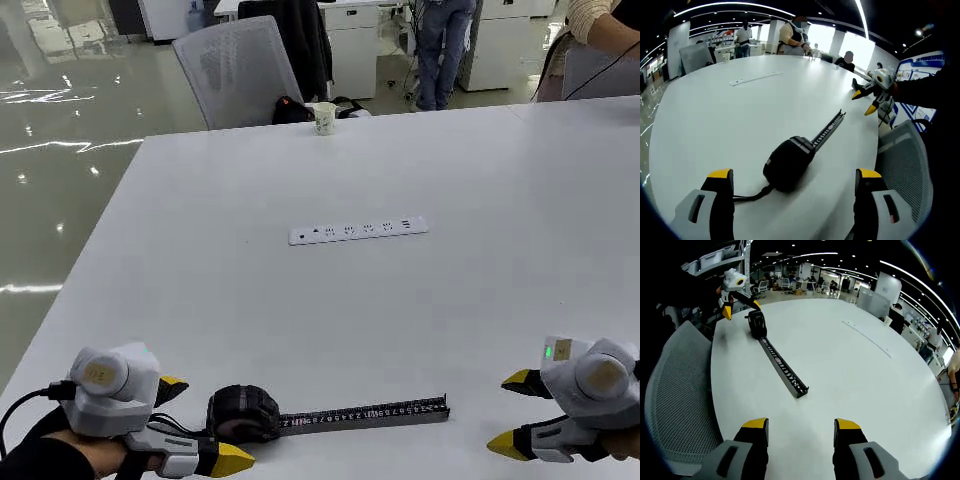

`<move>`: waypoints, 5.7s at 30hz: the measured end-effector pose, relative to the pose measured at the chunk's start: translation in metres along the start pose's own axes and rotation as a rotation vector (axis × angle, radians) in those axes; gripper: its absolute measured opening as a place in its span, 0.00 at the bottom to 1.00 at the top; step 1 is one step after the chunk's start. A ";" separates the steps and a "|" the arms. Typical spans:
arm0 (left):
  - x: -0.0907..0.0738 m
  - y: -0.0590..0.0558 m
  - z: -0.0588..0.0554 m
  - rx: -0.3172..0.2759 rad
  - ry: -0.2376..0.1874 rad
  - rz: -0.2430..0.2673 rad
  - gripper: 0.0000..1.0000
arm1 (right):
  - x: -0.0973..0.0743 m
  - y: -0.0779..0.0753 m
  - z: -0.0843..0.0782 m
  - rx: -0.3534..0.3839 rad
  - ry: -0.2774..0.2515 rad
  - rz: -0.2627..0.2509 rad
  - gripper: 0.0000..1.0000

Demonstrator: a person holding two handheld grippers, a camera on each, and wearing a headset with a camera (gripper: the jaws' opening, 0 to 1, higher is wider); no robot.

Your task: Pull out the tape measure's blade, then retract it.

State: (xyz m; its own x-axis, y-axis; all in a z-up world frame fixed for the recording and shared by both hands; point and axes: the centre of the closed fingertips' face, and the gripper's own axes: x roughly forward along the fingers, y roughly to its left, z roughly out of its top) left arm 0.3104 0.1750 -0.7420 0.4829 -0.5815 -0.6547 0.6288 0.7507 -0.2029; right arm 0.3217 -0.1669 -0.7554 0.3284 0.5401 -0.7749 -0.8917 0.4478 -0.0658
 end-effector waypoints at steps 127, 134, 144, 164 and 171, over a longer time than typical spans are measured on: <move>0.030 -0.019 0.026 -0.144 -0.209 0.410 0.99 | 0.004 0.001 0.040 -0.166 0.001 0.085 0.99; 0.038 -0.017 0.025 -0.168 -0.239 0.424 0.99 | 0.018 0.000 0.049 -0.235 0.034 0.123 0.99; 0.043 -0.009 0.026 -0.196 -0.314 0.469 0.99 | 0.048 0.005 0.042 -0.291 0.091 0.220 0.99; 0.046 0.009 0.015 -0.388 -0.370 0.541 0.99 | 0.077 -0.001 0.024 -0.292 0.182 0.292 0.83; 0.048 0.008 0.017 -0.322 -0.352 0.544 0.99 | 0.079 0.000 0.024 -0.324 0.186 0.294 0.68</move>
State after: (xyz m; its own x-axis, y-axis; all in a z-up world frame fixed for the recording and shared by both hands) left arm 0.3490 0.1477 -0.7624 0.8783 -0.1254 -0.4614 0.0591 0.9861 -0.1554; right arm 0.3551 -0.1071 -0.8022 0.0123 0.4607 -0.8875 -0.9994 0.0338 0.0037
